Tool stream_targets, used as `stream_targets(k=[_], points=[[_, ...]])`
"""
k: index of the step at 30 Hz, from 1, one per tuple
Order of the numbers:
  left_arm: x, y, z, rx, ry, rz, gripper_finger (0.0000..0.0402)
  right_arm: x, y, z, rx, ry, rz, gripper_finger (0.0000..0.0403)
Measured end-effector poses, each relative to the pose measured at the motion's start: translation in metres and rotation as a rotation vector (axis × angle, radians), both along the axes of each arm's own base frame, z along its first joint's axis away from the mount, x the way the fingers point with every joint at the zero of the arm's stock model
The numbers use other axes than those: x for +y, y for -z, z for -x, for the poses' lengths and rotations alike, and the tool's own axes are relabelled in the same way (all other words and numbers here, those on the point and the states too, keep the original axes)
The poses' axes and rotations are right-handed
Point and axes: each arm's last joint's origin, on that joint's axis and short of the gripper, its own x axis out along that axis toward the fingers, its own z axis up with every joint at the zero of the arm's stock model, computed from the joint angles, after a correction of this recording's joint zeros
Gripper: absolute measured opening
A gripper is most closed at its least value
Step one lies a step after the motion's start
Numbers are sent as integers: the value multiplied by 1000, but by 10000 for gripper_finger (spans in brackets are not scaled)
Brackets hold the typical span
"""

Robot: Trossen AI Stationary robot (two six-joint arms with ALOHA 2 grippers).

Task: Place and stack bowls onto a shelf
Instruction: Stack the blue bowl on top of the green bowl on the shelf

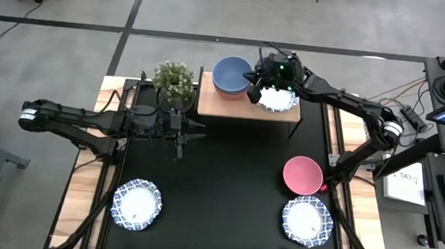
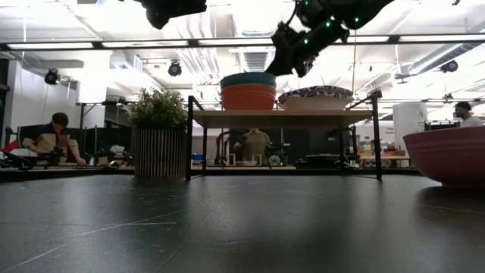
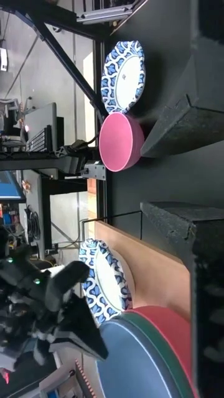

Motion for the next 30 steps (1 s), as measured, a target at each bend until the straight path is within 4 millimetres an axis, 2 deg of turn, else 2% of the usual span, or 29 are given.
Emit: stream_targets(k=[8, 16, 26, 30], points=[[0, 0, 0, -3, 0, 1, 109, -2, 5, -3, 4, 1, -8, 9], [0, 0, 0, -3, 0, 3, 109, -13, -8, 0, -98, 28, 77, 9], [0, 0, 0, -4, -1, 4, 109, -38, 16, -11, -95, 71, 69, 9], [0, 0, 0, -4, -1, 8, 109, -40, 13, -13, -111, 75, 81, 9]])
